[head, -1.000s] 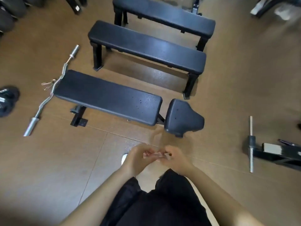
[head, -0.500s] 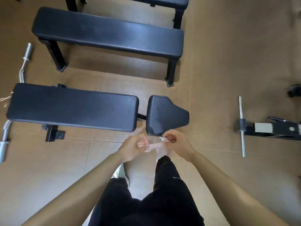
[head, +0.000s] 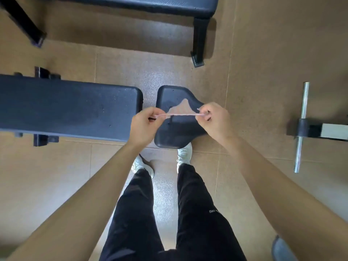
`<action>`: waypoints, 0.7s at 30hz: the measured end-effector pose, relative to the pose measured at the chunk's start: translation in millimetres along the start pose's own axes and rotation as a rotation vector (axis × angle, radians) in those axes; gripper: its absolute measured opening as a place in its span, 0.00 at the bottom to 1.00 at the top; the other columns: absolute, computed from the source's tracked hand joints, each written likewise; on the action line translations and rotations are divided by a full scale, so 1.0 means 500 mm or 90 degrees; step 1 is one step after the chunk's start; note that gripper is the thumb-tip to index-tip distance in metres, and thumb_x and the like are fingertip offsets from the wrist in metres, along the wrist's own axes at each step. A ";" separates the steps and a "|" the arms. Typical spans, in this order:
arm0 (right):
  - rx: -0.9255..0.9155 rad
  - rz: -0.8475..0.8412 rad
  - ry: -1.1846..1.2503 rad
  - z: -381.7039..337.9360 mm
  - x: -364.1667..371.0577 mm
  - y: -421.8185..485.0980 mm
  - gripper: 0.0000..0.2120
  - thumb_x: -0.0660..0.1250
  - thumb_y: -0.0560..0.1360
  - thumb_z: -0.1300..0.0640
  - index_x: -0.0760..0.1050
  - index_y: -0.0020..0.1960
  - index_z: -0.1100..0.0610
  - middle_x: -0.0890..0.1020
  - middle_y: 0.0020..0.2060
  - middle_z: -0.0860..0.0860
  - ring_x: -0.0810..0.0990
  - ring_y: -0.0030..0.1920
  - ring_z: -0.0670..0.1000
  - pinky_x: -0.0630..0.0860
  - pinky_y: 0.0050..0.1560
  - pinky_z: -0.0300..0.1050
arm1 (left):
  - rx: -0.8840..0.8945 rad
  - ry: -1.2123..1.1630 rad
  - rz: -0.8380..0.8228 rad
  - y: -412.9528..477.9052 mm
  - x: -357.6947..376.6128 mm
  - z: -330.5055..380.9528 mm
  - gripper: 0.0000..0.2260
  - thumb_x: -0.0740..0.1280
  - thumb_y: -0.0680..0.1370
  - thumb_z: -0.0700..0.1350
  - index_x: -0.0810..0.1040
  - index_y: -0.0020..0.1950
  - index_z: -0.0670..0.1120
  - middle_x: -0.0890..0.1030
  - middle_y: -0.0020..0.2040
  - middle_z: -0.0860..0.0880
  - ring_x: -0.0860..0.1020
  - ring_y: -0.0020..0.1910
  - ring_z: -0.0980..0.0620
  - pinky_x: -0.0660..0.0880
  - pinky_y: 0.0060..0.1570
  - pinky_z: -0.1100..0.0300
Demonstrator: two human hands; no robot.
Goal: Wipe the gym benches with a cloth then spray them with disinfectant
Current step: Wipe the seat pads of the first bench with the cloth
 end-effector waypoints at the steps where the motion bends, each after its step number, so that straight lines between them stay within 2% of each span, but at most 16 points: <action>1: -0.024 0.015 -0.003 0.003 0.011 0.001 0.05 0.71 0.72 0.55 0.75 0.42 0.53 0.81 0.41 0.50 0.80 0.42 0.51 0.76 0.44 0.46 | -0.011 -0.006 0.021 0.003 0.012 -0.017 0.01 0.73 0.79 0.44 0.84 0.48 0.48 0.83 0.41 0.59 0.79 0.40 0.62 0.76 0.46 0.68; 3: -0.047 0.009 -0.025 0.029 0.049 -0.012 0.06 0.74 0.71 0.58 0.77 0.43 0.57 0.81 0.40 0.51 0.78 0.40 0.48 0.76 0.41 0.45 | -0.048 0.012 0.042 -0.007 0.050 -0.062 0.02 0.72 0.79 0.46 0.84 0.49 0.49 0.83 0.43 0.59 0.79 0.42 0.61 0.75 0.46 0.65; 6: -0.046 -0.026 -0.106 0.096 0.121 -0.044 0.06 0.76 0.70 0.62 0.79 0.43 0.59 0.81 0.40 0.53 0.78 0.40 0.54 0.78 0.38 0.51 | -0.135 0.051 0.026 -0.032 0.113 -0.167 0.07 0.70 0.80 0.47 0.84 0.56 0.49 0.84 0.52 0.57 0.79 0.51 0.58 0.76 0.51 0.63; 7: -0.048 -0.035 -0.131 0.117 0.143 -0.055 0.06 0.76 0.69 0.63 0.80 0.43 0.59 0.82 0.40 0.53 0.78 0.40 0.57 0.78 0.36 0.52 | -0.162 0.053 0.015 -0.038 0.132 -0.204 0.08 0.70 0.81 0.48 0.84 0.58 0.48 0.84 0.54 0.55 0.80 0.53 0.56 0.77 0.54 0.60; 9: -0.043 -0.079 -0.200 0.144 0.182 -0.071 0.08 0.77 0.68 0.57 0.83 0.45 0.57 0.83 0.42 0.52 0.77 0.42 0.58 0.77 0.35 0.50 | -0.226 0.042 0.000 -0.049 0.163 -0.268 0.10 0.70 0.80 0.47 0.83 0.60 0.47 0.83 0.56 0.52 0.80 0.56 0.52 0.78 0.57 0.53; 12: -0.086 -0.117 -0.297 0.145 0.226 -0.070 0.11 0.74 0.70 0.46 0.83 0.46 0.53 0.82 0.45 0.49 0.73 0.44 0.54 0.75 0.37 0.48 | -0.310 -0.014 0.033 -0.059 0.183 -0.323 0.14 0.71 0.78 0.44 0.80 0.64 0.47 0.79 0.62 0.49 0.79 0.56 0.51 0.77 0.59 0.54; 14: -0.126 -0.126 -0.316 0.134 0.251 -0.055 0.16 0.73 0.72 0.44 0.82 0.53 0.54 0.81 0.51 0.52 0.75 0.50 0.57 0.78 0.47 0.54 | -0.324 -0.052 0.079 -0.060 0.180 -0.341 0.16 0.70 0.79 0.43 0.78 0.67 0.48 0.77 0.65 0.49 0.79 0.54 0.52 0.77 0.60 0.53; 16: -0.176 -0.135 -0.342 0.122 0.280 -0.030 0.21 0.71 0.74 0.44 0.78 0.62 0.54 0.78 0.63 0.54 0.73 0.63 0.60 0.75 0.59 0.59 | -0.333 -0.086 0.116 -0.058 0.172 -0.356 0.17 0.69 0.80 0.43 0.76 0.69 0.50 0.77 0.66 0.51 0.78 0.56 0.53 0.76 0.60 0.55; 18: -0.240 -0.148 -0.371 0.110 0.314 0.005 0.27 0.67 0.76 0.43 0.72 0.72 0.53 0.70 0.74 0.55 0.65 0.74 0.64 0.67 0.70 0.63 | -0.349 -0.100 0.107 -0.056 0.175 -0.378 0.18 0.68 0.81 0.44 0.76 0.71 0.53 0.78 0.66 0.53 0.78 0.58 0.52 0.75 0.58 0.56; 21: -0.285 -0.189 -0.399 0.099 0.371 0.067 0.32 0.59 0.80 0.37 0.59 0.81 0.47 0.56 0.82 0.52 0.50 0.80 0.68 0.50 0.77 0.68 | -0.379 -0.181 0.099 -0.059 0.188 -0.409 0.19 0.68 0.80 0.43 0.78 0.70 0.56 0.81 0.63 0.55 0.80 0.55 0.54 0.75 0.50 0.62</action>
Point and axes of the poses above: each hand's wrist, its own y-axis towards the middle knuckle, its own x-axis out of the palm, z = x × y, the point moved 7 cm from there along y, towards the middle knuckle
